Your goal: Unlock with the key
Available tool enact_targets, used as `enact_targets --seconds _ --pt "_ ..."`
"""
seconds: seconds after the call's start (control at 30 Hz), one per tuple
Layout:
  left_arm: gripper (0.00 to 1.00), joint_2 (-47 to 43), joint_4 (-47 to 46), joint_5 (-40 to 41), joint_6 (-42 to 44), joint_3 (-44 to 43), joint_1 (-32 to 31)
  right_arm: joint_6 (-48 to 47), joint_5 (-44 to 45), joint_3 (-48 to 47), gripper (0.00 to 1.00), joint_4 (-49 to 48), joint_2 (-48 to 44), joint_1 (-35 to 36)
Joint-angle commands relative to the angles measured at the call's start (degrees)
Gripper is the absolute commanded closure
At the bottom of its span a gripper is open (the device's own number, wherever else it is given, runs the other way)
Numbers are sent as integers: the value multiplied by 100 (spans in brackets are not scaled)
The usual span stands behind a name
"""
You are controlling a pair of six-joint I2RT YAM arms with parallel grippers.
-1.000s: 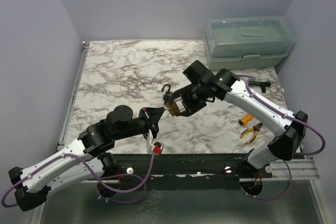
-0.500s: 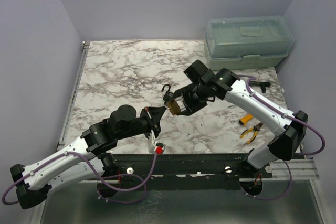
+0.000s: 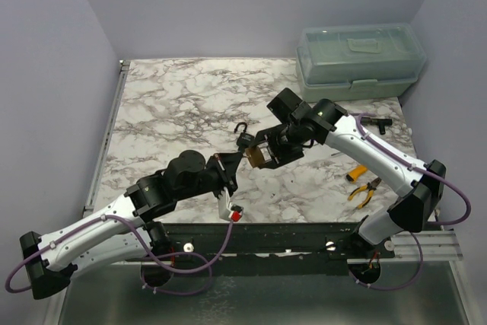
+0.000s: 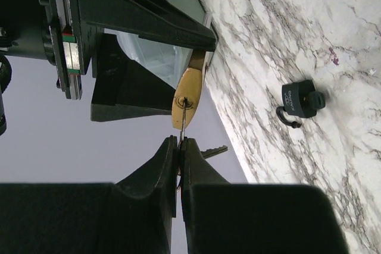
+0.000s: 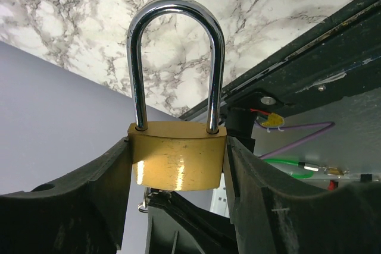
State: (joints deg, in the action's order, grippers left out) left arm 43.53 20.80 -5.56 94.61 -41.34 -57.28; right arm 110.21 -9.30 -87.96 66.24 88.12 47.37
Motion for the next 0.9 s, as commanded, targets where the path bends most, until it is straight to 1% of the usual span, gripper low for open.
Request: enact_targets --seconds 0.0,0.6,0.87 --pt "100 192 118 366 215 -31 5 296 -320 -356 100 -6 -59 70" --pt "100 288 -129 356 160 25 -65 501 -208 -850 100 -1 319 61" --pt "100 287 -164 365 142 62 -167 556 -301 -875 100 -84 469 -38"
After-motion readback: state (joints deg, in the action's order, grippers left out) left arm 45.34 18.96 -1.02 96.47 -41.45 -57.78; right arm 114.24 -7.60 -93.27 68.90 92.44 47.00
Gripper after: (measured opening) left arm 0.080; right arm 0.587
